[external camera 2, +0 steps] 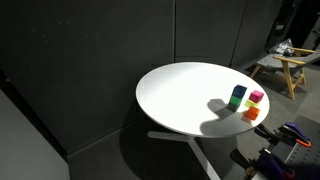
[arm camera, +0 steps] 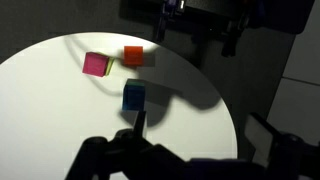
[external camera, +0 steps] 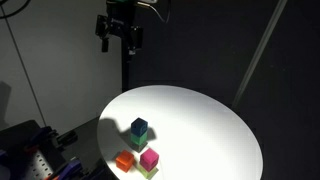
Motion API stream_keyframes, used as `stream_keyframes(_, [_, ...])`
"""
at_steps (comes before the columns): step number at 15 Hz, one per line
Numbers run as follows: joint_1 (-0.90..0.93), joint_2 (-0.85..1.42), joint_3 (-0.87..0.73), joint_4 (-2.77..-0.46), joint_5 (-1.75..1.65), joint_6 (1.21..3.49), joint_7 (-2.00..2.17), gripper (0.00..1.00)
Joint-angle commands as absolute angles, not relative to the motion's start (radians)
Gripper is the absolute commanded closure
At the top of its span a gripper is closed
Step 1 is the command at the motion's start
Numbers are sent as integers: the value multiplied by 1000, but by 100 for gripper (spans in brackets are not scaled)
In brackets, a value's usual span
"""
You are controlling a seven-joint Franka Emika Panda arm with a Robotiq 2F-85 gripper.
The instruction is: Pick up the blue block and put it on the table
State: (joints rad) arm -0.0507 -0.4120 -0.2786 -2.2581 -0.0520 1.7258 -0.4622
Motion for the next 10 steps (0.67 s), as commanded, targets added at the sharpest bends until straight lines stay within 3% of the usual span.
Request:
stream_keyframes(1, [-68,-410,-264,-2256,-46,1724,-468,0])
stream_keyframes(10, [-68,-408,-255,-2256,-55,1736,-458,0])
